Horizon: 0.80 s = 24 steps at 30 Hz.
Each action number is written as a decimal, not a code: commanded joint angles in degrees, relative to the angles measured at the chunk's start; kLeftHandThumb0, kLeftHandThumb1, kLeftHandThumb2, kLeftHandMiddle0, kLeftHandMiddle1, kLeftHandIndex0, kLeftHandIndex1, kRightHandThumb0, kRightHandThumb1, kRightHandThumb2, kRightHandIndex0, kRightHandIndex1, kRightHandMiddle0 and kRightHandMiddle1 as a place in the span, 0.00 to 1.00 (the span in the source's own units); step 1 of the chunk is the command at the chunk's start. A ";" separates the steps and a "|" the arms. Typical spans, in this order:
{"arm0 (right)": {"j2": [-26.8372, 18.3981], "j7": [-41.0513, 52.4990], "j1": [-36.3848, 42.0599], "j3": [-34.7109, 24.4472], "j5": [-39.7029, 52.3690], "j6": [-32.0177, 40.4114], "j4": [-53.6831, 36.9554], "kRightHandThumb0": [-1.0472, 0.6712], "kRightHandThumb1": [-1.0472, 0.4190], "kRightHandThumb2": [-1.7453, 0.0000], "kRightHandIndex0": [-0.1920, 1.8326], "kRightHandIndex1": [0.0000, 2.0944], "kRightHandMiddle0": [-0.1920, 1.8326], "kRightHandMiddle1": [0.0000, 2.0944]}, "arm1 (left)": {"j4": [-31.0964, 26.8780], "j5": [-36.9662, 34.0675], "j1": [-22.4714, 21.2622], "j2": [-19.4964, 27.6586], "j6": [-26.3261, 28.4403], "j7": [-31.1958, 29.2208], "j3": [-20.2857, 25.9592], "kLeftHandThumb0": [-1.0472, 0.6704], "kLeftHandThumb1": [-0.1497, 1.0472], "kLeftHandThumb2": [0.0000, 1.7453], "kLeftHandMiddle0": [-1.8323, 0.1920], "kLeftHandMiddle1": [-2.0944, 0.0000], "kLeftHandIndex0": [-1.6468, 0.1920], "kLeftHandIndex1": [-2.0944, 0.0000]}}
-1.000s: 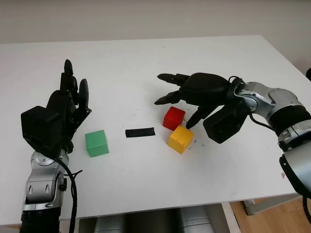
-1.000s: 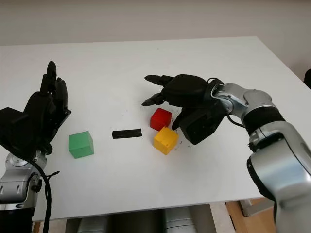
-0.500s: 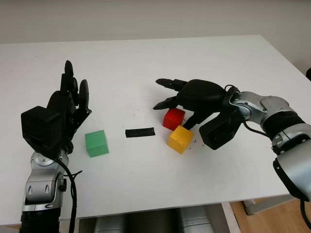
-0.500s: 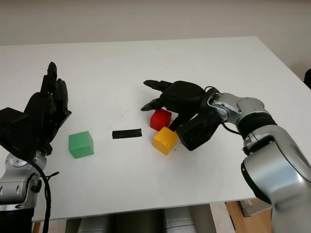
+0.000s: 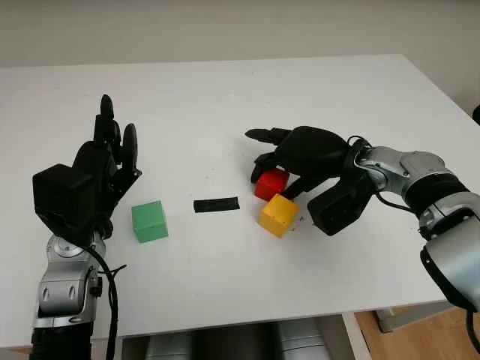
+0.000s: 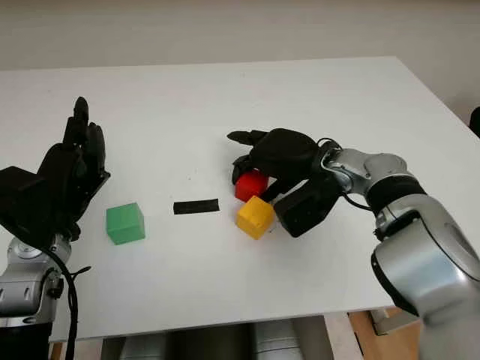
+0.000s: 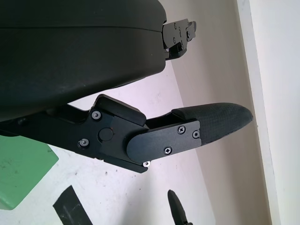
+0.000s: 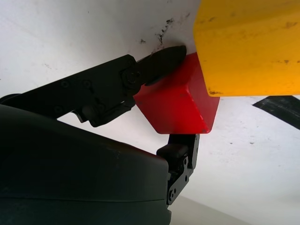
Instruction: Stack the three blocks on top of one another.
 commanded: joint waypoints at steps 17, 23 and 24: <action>-0.29 0.41 -2.91 -3.47 4.56 2.14 1.03 0.40 0.11 0.97 0.23 0.04 0.35 0.58 | -1.17 1.23 0.45 0.93 0.12 -0.21 -0.61 0.14 1.00 0.41 1.00 1.00 1.00 1.00; 2.04 11.15 -1.51 -11.54 17.08 2.43 0.34 0.42 0.12 0.97 0.26 0.03 0.37 0.53 | -0.97 0.97 0.29 0.75 0.17 -0.28 -0.58 0.13 1.00 0.40 1.00 1.00 1.00 1.00; 2.49 13.23 -1.29 -12.79 19.07 2.59 0.09 0.42 0.12 0.97 0.26 0.03 0.37 0.53 | -0.94 1.06 0.27 0.75 0.14 -0.23 -0.62 0.13 1.00 0.40 1.00 1.00 1.00 1.00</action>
